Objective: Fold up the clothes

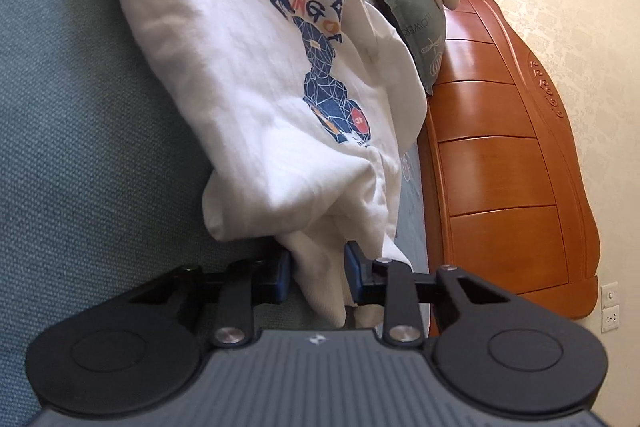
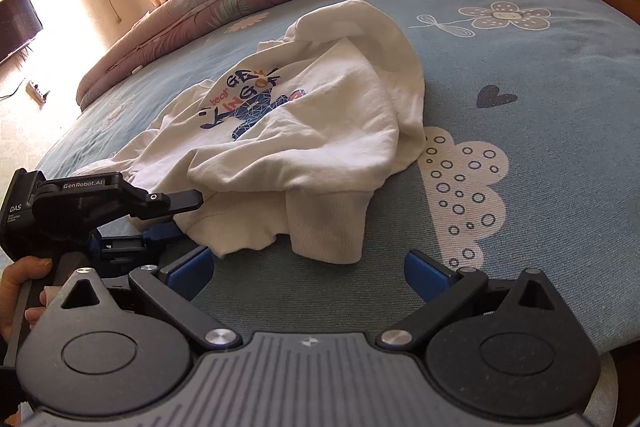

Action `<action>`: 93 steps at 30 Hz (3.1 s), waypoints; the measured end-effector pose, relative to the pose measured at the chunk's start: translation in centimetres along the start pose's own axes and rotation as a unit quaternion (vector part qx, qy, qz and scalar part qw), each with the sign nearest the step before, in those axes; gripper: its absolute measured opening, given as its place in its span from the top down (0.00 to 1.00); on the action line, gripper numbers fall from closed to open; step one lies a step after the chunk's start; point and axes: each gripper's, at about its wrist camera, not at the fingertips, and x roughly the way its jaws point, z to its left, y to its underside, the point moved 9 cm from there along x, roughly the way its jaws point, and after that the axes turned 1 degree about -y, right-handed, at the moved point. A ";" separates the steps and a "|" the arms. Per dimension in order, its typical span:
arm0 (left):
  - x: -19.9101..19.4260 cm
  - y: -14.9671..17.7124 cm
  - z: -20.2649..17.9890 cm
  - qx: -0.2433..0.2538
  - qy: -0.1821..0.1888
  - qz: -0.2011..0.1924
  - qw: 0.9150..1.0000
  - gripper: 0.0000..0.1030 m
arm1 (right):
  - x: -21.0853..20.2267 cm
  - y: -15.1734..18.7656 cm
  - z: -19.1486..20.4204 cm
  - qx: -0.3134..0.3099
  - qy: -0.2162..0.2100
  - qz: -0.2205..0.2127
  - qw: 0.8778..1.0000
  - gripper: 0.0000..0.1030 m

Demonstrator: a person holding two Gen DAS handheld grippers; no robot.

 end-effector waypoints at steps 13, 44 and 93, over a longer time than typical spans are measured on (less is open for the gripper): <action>1.2 -0.9 -1.0 0.062 -0.070 -0.006 0.996 0.93 | 0.6 0.7 -0.3 0.008 0.002 0.008 1.000 0.00; -17.0 -5.0 -3.2 0.184 -0.238 -0.057 0.952 0.61 | 0.1 -0.8 -0.2 0.029 -0.027 -0.001 0.999 0.00; -2.8 -2.2 -2.1 0.165 -0.116 -0.019 0.979 0.47 | 5.1 -3.6 -3.5 0.243 -0.182 -0.045 0.952 0.10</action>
